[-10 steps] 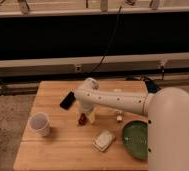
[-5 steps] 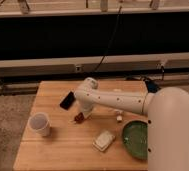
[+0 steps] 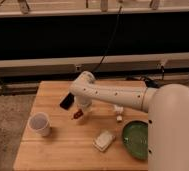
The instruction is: Place the pepper in the ceramic cup
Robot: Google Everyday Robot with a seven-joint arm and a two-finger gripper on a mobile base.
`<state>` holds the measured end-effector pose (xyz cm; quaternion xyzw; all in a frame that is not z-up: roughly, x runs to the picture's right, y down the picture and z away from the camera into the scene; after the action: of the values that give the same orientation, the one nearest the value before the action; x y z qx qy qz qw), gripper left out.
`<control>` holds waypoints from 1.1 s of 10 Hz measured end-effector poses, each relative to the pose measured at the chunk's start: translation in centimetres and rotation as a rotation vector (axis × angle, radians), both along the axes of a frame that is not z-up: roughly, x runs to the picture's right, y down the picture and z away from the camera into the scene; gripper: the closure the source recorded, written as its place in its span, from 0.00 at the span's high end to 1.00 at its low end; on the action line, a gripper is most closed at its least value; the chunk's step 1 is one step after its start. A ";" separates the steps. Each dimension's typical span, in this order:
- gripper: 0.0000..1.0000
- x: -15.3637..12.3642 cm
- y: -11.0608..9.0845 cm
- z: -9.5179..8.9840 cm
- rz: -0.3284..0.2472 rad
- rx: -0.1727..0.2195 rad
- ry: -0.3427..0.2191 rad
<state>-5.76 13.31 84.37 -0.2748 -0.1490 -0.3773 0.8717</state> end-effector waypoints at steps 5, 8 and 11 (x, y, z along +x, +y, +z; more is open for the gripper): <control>0.00 -0.4 -1.6 -3.6 -0.023 0.039 0.009; 0.00 -1.1 -2.1 -5.2 -0.041 0.074 0.009; 0.00 -3.0 -2.0 -6.2 -0.065 0.096 0.006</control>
<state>-8.81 11.28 78.13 -0.2384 -0.1188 -0.4112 0.8718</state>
